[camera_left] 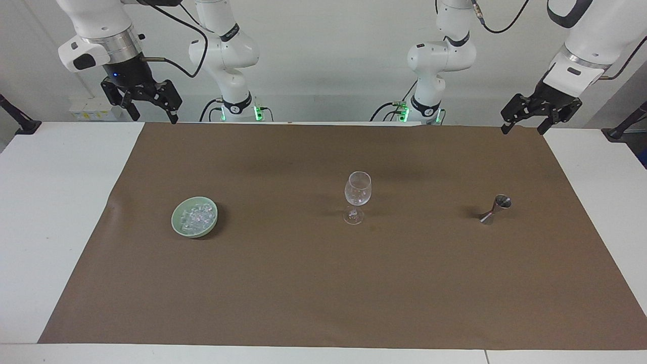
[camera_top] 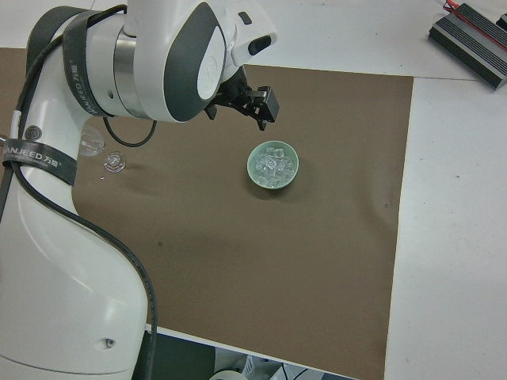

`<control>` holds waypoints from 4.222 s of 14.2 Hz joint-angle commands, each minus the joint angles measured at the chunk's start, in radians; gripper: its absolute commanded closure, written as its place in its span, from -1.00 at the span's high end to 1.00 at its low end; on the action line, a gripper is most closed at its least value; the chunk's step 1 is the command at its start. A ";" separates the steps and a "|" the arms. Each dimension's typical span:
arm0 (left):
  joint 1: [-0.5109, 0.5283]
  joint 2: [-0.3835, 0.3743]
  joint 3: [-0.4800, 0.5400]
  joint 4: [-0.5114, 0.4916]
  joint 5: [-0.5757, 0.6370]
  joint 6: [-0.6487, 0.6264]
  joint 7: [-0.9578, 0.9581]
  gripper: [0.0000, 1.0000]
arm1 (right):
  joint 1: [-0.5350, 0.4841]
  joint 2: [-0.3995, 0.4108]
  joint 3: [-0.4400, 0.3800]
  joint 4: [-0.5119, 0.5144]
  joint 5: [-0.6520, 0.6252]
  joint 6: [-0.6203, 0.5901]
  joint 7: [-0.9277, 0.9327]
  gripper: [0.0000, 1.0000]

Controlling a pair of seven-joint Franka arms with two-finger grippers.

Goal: Pour wine and add ice with both arms

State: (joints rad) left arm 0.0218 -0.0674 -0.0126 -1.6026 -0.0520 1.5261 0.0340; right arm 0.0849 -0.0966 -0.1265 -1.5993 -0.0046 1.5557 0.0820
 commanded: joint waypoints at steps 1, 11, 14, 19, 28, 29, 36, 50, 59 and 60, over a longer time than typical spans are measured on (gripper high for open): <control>0.012 -0.022 -0.006 -0.014 0.000 -0.017 0.014 1.00 | -0.005 -0.009 0.004 -0.016 0.012 0.003 -0.028 1.00; 0.014 -0.025 -0.006 -0.014 -0.006 -0.038 -0.048 1.00 | -0.005 -0.017 0.008 -0.014 0.012 -0.025 -0.033 1.00; 0.021 -0.025 -0.004 -0.008 -0.012 -0.070 -0.153 1.00 | -0.005 -0.014 0.014 -0.013 0.005 -0.006 -0.033 1.00; 0.089 -0.028 -0.003 -0.017 -0.075 -0.069 -0.222 1.00 | -0.005 0.005 0.028 0.007 0.003 0.055 -0.031 1.00; 0.309 0.034 -0.003 -0.023 -0.241 -0.095 -0.246 1.00 | -0.005 0.002 0.028 0.004 0.014 0.064 -0.024 1.00; 0.328 0.058 -0.003 -0.023 -0.262 -0.107 -0.261 1.00 | -0.005 0.002 0.028 0.002 0.015 0.064 -0.024 1.00; 0.474 0.227 -0.003 -0.023 -0.434 -0.130 -0.440 1.00 | -0.005 -0.002 0.028 -0.002 0.015 0.063 -0.022 1.00; 0.549 0.409 -0.004 -0.059 -0.617 -0.107 -0.497 1.00 | -0.005 -0.005 0.028 -0.002 0.017 0.046 -0.025 1.00; 0.501 0.403 -0.004 -0.091 -0.629 -0.061 -0.510 1.00 | -0.005 -0.005 0.028 -0.002 0.017 0.046 -0.025 1.00; 0.501 0.402 -0.004 -0.099 -0.629 -0.061 -0.510 1.00 | -0.005 -0.005 0.028 -0.002 0.017 0.047 -0.024 1.00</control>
State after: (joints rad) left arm 0.5360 0.3495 -0.0266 -1.6670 -0.6607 1.4411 -0.4648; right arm 0.0862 -0.0960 -0.1010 -1.5978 -0.0046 1.6082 0.0764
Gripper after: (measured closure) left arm 0.000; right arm 0.000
